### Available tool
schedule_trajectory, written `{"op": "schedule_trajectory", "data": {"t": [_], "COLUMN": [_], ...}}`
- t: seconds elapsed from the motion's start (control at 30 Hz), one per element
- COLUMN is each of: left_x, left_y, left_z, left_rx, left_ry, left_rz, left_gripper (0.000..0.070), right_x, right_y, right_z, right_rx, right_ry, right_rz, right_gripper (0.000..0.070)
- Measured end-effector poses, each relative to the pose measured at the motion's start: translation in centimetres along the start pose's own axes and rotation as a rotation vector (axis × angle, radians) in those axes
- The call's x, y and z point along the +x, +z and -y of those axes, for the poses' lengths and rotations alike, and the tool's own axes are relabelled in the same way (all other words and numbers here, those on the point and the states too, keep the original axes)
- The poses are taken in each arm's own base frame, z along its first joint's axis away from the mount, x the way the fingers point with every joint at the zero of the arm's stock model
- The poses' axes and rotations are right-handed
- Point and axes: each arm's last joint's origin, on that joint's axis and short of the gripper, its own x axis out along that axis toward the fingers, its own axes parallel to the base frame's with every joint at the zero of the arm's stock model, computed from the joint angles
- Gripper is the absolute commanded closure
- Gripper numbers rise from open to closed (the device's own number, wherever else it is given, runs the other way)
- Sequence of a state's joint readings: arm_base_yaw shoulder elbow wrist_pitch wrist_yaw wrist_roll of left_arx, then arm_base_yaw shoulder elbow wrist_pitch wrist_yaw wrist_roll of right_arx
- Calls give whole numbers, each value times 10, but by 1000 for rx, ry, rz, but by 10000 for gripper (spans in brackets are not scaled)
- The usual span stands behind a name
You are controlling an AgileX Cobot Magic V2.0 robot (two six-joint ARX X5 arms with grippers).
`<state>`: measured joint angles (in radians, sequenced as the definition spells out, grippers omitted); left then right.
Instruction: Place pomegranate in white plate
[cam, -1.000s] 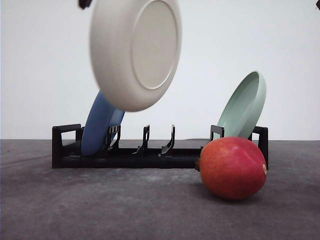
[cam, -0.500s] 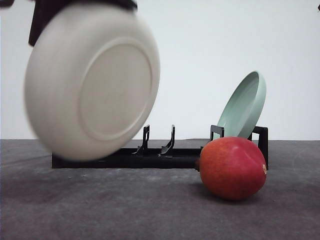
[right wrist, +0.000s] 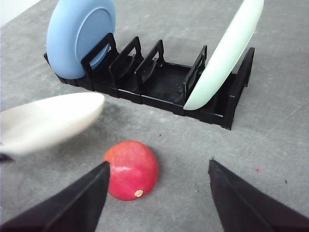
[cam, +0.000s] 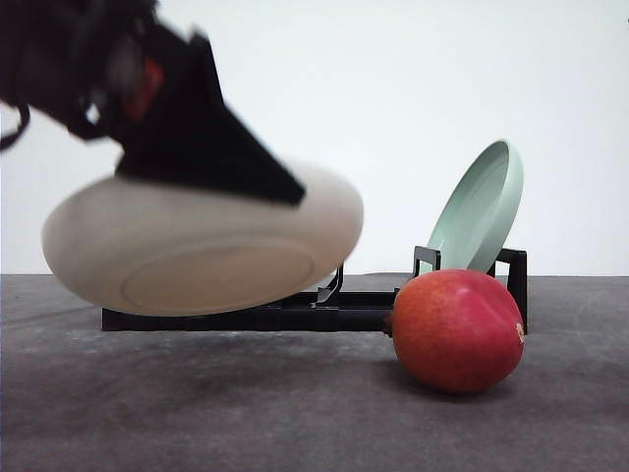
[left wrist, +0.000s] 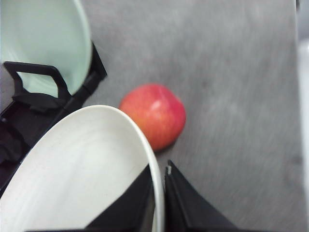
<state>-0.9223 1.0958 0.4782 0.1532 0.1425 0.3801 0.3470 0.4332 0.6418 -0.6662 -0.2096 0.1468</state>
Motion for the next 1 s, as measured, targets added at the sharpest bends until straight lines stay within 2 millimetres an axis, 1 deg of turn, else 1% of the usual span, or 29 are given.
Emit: {"op": "schedule_trajectory", "data": {"t": [0.2,0.43,0.63,0.73,0.8,0.83,1.0], "left_x": [16,32,40,41,41,41,41], "left_y": [-9,-21,-28,-29,-29,-29,-29], "left_z": [9,20,25,27,28,29,28], "left_rx": [84,165,195,198,199,200,159], "left_ry": [50,-8,-39,-47,-51,-53,-31], "left_rz": [-112,-190,-231,-239,-237,-236,-252], "left_gripper": [690,690,687,660,626,592,303], "right_x": [0,0,0,0,0,0,0], "right_y": [0,0,0,0,0,0,0], "right_z": [0,0,0,0,0,0,0], "right_rx": [0,0,0,0,0,0,0], "right_ry": [0,0,0,0,0,0,0], "right_rz": [0,0,0,0,0,0,0], "right_gripper": [300,300,300,301,300,300,300]}}
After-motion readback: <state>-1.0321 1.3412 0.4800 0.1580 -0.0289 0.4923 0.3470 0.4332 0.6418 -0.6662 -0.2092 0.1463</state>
